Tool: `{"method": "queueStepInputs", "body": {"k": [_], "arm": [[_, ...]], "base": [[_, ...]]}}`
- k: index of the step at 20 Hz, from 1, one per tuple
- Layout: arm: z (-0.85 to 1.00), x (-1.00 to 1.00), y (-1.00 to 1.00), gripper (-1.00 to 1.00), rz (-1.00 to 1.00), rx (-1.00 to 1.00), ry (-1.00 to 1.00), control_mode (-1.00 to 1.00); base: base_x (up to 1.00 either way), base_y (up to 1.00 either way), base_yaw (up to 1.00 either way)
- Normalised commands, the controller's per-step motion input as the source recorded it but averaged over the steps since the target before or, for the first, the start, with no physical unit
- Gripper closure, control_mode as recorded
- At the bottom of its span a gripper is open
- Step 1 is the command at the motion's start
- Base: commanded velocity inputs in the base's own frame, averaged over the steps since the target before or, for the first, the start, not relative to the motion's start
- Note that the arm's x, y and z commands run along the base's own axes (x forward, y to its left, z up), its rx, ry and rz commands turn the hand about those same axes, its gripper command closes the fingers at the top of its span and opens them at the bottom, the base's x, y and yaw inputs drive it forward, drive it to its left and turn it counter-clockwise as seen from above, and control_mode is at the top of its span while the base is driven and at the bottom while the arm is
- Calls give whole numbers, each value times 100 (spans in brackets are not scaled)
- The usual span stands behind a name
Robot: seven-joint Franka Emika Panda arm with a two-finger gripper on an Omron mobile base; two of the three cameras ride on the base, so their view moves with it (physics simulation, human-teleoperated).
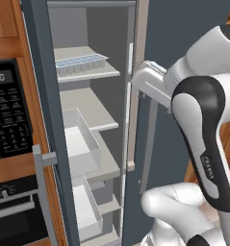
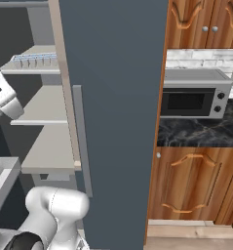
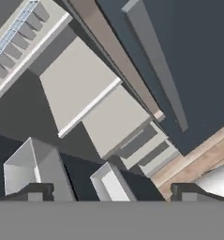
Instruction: The ice cube tray has been filled with water. Take the tray and place it in the freezer to make ice. Close the freezer door after placing the tray.
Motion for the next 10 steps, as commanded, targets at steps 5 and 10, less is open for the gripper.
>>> {"method": "queueStepInputs", "body": {"k": [5, 10], "arm": [[-29, -41, -37, -100, 15, -47, -22, -100], [-52, -6, -22, -100, 8, -19, -12, -100]], "base": [[0, 0, 0], [0, 0, 0]]}}
